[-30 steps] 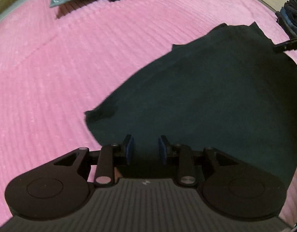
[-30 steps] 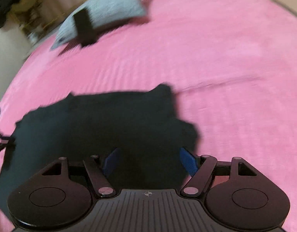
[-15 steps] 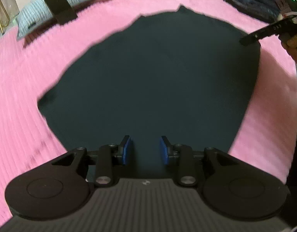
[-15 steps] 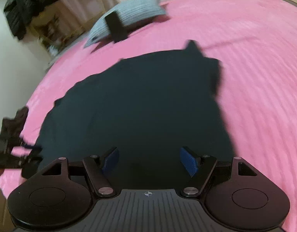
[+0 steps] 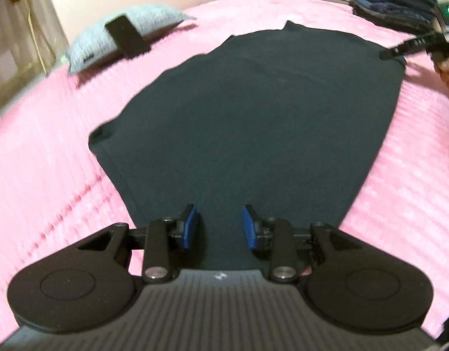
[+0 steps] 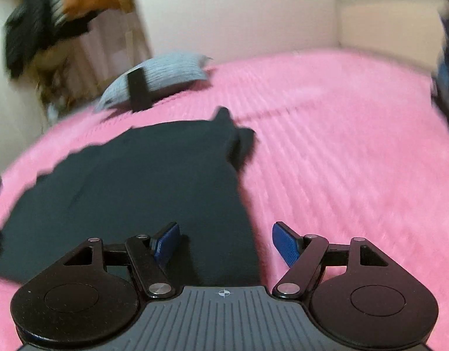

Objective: Fold clothes

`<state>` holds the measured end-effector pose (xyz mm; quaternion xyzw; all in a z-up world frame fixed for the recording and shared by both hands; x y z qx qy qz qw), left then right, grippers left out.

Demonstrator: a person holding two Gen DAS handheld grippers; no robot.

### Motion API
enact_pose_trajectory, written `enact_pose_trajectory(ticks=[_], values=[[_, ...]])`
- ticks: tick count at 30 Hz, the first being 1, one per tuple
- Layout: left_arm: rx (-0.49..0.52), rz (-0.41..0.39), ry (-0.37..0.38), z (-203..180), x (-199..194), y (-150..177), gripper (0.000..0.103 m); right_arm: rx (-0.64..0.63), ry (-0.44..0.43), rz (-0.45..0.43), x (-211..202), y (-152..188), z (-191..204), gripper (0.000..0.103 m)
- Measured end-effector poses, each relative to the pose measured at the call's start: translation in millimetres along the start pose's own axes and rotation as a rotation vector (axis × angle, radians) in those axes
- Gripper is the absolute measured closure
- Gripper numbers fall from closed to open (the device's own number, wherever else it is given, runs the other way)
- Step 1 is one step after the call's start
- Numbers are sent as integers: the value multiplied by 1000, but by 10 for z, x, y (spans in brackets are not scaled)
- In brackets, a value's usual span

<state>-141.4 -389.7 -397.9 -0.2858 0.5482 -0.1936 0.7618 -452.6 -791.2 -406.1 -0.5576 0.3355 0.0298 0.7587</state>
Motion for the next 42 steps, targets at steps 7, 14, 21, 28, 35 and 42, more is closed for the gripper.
enact_pose_trajectory(ticks=[7,14,21,28,35,42], values=[[177,9,-93,-322,-353,291,72,-406,95,92,-425,493,644,30],[540,-10,-206,-857,-523,483,56,-846,140,122,-348,707,998,30],[735,56,-282,-910,-209,499,61,-1233,165,114,23,751,1051,30],[796,74,-328,-836,-27,502,89,-1360,197,143,248,744,884,77],[696,39,-312,-732,-353,441,97,-1257,222,176,-113,737,911,95],[616,6,-228,-1080,-1082,707,98,-1276,229,202,-782,1268,888,95]])
Point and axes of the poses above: each gripper's, at about its wrist camera, not at the fingertips, and x roughly the way its jaws point, z to its left, y to its underside, the point moved 1 cm from there along x, roughly the way its jaws point, and after that the axes turned 1 degree about x, right-handed, at the moved point
